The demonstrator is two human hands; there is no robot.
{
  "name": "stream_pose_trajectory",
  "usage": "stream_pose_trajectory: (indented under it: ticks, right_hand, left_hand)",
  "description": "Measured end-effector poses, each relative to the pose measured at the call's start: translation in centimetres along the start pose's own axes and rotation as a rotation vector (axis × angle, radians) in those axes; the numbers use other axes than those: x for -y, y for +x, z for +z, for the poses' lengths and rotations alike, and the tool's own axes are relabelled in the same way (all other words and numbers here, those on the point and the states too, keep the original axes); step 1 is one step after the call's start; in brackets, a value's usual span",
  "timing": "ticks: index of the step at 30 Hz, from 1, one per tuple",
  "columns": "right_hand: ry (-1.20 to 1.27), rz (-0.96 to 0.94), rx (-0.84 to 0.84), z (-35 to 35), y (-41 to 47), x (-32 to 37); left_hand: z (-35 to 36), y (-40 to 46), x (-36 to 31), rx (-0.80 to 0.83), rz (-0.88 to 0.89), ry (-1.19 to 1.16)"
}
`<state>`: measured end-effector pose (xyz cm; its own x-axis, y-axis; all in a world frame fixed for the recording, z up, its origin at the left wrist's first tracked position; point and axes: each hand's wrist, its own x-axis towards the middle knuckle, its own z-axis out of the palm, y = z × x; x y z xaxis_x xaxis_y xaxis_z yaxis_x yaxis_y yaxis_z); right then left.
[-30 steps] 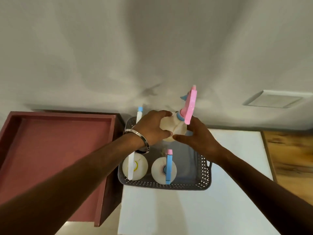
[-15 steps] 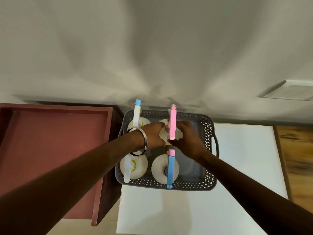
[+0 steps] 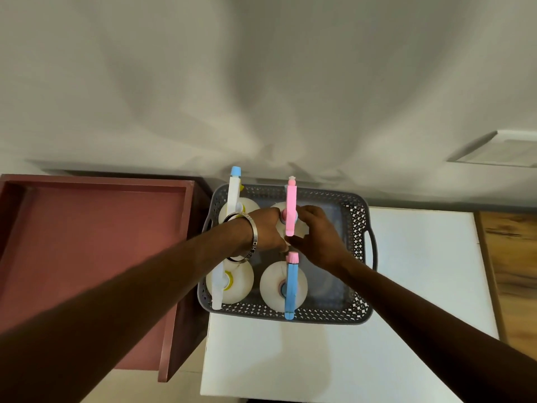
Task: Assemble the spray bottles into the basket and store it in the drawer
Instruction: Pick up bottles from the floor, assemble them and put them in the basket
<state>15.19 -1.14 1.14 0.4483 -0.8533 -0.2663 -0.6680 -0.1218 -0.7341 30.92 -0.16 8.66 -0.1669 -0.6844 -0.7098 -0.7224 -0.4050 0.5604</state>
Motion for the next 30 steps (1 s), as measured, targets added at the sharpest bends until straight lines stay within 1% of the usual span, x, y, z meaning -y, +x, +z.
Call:
stream_pose_trajectory:
  ticks: [8,12,16,20,23,26,30]
  right_hand:
    - [-0.012,0.020,0.030,0.0,0.1,0.4]
    - [-0.007,0.011,0.026,-0.2,-0.1,0.3]
    - [-0.020,0.020,0.077,-0.9,-0.4,0.7]
    - [-0.039,0.008,0.052,-2.4,-1.5,1.3]
    - [-0.053,-0.009,0.014,-3.9,-2.9,2.4]
    - [-0.063,0.022,-0.012,-5.4,-4.6,3.5]
    - [-0.037,0.031,-0.088,-7.3,-8.0,5.6]
  left_hand:
    - [-0.1,-0.5,-0.4,-0.050,-0.042,-0.078]
    - [0.3,-0.6,-0.7,-0.077,-0.047,-0.071]
    - [0.2,-1.6,-1.0,-0.048,-0.019,-0.120]
    - [-0.5,-3.5,-1.4,-0.063,-0.016,-0.017]
    - [-1.4,-5.6,-2.0,-0.125,-0.031,-0.006]
    - [-2.0,-7.9,-2.7,-0.236,-0.053,0.029]
    - [-2.6,-11.8,-4.0,-0.395,0.035,-0.118]
